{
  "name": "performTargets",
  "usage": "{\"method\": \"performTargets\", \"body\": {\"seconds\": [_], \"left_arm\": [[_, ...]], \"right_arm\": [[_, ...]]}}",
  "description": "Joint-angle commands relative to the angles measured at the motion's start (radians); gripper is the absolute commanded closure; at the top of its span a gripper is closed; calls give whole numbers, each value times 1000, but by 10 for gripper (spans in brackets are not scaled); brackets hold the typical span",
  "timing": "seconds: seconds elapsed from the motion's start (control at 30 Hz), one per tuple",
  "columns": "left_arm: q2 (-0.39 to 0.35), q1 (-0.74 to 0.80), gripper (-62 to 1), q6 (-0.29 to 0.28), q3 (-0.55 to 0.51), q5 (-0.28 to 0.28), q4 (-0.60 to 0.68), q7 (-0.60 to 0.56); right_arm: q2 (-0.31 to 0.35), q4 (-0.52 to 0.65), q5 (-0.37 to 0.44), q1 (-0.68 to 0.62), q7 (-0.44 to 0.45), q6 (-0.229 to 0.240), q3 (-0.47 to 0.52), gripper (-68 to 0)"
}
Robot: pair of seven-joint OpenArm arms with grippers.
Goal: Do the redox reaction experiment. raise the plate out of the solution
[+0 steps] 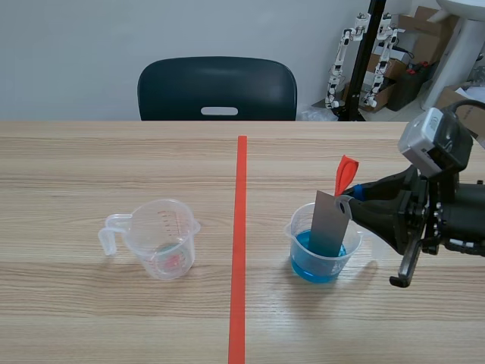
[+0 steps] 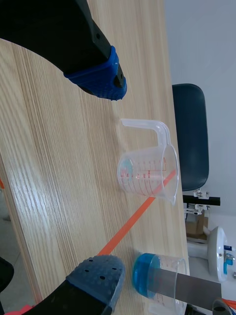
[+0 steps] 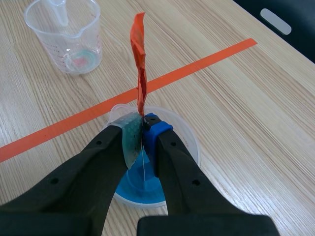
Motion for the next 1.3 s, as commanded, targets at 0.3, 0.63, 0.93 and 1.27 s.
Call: {"method": "performTargets", "body": {"seconds": [0.3,0.63,0.93,1.27], "left_arm": [[-6,0,-623,-3,-4,1,19,-46],[-6,0,-623,-3,-4,2,19,-46],[-6,-1,-623,-11,-4,3,19,-46],[-6,-3,-623,-10,-4,6,19,-46]], "right_arm": [[5,5,-12,8,-23,8,1,-6],[5,5,-12,8,-23,8,1,-6],[6,5,-12,8,-19,8,2,-6],[29,21,-2,9,18,8,5,-6]]}}
